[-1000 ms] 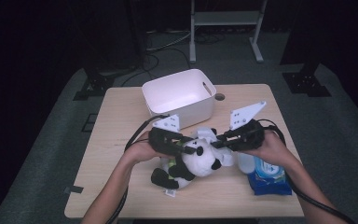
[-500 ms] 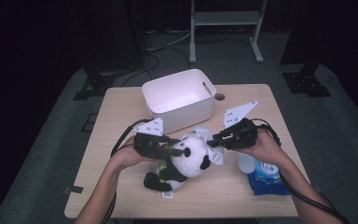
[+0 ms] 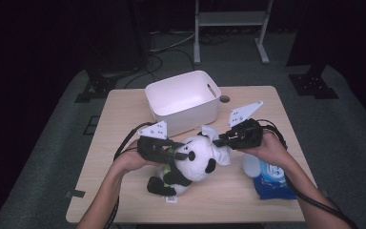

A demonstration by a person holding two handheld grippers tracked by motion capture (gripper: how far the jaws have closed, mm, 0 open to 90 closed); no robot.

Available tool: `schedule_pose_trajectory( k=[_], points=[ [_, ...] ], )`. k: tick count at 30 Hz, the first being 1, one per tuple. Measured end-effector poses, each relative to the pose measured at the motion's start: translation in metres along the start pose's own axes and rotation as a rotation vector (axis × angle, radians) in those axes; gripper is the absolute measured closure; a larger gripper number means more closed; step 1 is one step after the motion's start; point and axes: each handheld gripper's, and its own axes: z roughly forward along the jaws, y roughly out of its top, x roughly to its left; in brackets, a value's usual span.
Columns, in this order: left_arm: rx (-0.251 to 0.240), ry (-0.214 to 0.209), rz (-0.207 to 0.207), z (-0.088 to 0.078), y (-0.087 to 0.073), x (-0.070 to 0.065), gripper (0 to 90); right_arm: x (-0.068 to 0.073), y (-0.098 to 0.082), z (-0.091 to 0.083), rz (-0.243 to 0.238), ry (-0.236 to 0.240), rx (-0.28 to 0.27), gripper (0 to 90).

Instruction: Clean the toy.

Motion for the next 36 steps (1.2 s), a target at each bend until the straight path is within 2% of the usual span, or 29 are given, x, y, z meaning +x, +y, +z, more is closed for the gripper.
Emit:
schedule_pose_trajectory(
  k=[2,7,8,10,15,16,18,23,26,31,34,36],
  points=[
    [0.001,-0.001,-0.002,-0.001,-0.001,0.0,62.3,0.001,0.0,-0.001,-0.005,0.032,-0.012,80.6],
    [0.001,-0.001,-0.003,-0.002,-0.002,0.0,61.8,0.01,-0.001,-0.001,-0.035,0.164,-0.026,79.3],
    [0.002,0.0,-0.001,-0.002,-0.002,0.0,61.8,0.011,-0.001,0.0,-0.041,0.168,-0.025,79.3],
    [0.002,0.001,-0.004,-0.002,-0.002,0.0,61.8,0.01,0.0,0.0,-0.034,0.153,-0.025,79.8],
    [-0.002,-0.001,-0.012,-0.002,-0.002,0.002,61.7,0.003,0.001,0.0,-0.004,0.051,-0.017,79.8],
    [-0.001,0.0,-0.012,-0.002,-0.002,0.002,61.6,0.003,0.001,-0.001,-0.001,0.048,-0.015,79.8],
    [-0.001,0.002,-0.016,-0.002,-0.002,0.003,61.5,0.003,0.0,-0.001,-0.007,0.058,-0.014,79.8],
    [0.009,-0.002,-0.008,-0.001,-0.001,0.002,61.3,0.011,-0.003,-0.002,-0.04,0.139,0.002,79.8],
    [0.012,-0.004,-0.003,0.0,0.0,0.002,61.3,0.01,-0.003,-0.003,-0.045,0.109,0.002,80.6],
    [0.01,-0.008,-0.002,0.0,0.0,0.002,61.1,0.003,-0.003,-0.003,-0.018,0.034,-0.001,81.1],
    [0.008,-0.009,-0.011,0.001,0.0,0.003,60.8,0.004,-0.004,-0.003,-0.008,0.055,-0.001,81.1],
    [0.013,-0.01,-0.008,0.003,0.001,0.004,60.6,0.008,-0.005,-0.002,-0.031,0.107,-0.008,81.0]
  ],
)
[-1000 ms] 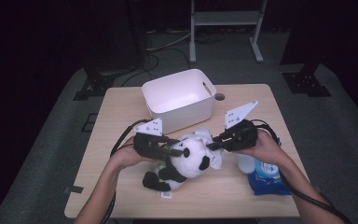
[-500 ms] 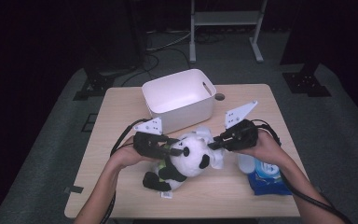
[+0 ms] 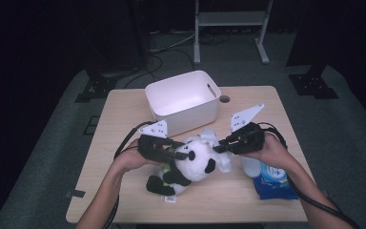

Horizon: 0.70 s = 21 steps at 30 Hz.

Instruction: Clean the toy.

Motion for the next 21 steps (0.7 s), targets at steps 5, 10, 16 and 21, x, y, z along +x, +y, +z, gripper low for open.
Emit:
schedule_pose_trajectory(
  k=[5,10,16,21],
  points=[
    [0.005,-0.001,0.002,0.004,0.002,-0.001,60.1,0.003,0.002,0.001,-0.003,-0.044,0.03,81.0],
    [0.019,-0.009,0.009,0.009,0.005,-0.002,59.3,0.002,-0.001,0.001,0.002,-0.032,0.038,80.9],
    [0.039,-0.006,0.008,0.016,0.015,-0.003,52.9,0.0,-0.005,-0.002,0.009,-0.036,0.035,80.9],
    [0.053,-0.009,0.009,0.018,0.021,-0.004,43.9,0.0,-0.007,-0.004,0.017,-0.036,0.034,80.9]
  ],
)
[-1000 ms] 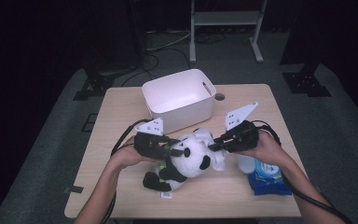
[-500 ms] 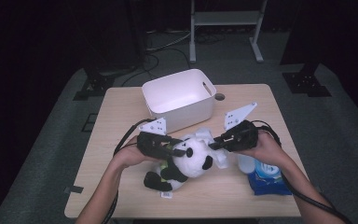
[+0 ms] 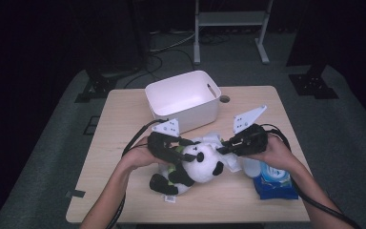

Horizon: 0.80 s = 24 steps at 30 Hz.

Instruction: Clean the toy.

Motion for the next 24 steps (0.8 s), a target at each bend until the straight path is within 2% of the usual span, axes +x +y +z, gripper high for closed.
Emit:
schedule_pose_trajectory(
  k=[7,11,16,19,24],
  points=[
    [-0.024,-0.019,-0.007,-0.002,0.001,-0.001,38.0,-0.001,-0.004,0.001,0.007,-0.005,-0.004,80.9],
    [-0.025,-0.015,-0.005,-0.003,0.002,-0.002,36.8,-0.002,-0.005,0.0,0.008,-0.016,0.002,80.9],
    [-0.055,-0.025,0.001,-0.009,0.006,-0.004,35.9,-0.002,-0.007,-0.005,0.012,-0.024,-0.005,80.9],
    [-0.038,-0.019,0.001,-0.008,0.005,-0.003,35.5,-0.002,-0.007,-0.004,0.014,-0.022,0.003,80.9],
    [-0.015,-0.012,-0.024,-0.004,-0.004,0.0,34.5,-0.006,-0.012,0.009,0.023,-0.017,0.04,80.9]
  ],
)
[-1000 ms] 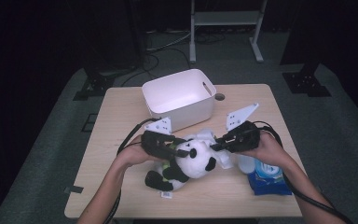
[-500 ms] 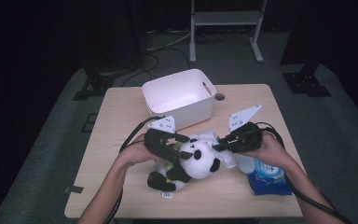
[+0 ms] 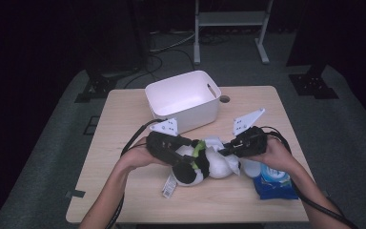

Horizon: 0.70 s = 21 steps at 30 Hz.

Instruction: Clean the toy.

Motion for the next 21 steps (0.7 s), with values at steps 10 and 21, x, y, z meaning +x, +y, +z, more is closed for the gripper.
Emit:
schedule_pose_trajectory(
  k=[10,21],
  points=[
    [0.043,0.015,-0.03,0.0,-0.022,-0.001,33.6,-0.007,0.003,0.026,0.01,-0.008,0.071,80.8],
    [0.071,-0.018,-0.034,-0.004,-0.037,0.0,61.5,0.005,-0.006,0.042,0.009,0.084,0.125,82.5]
  ],
)
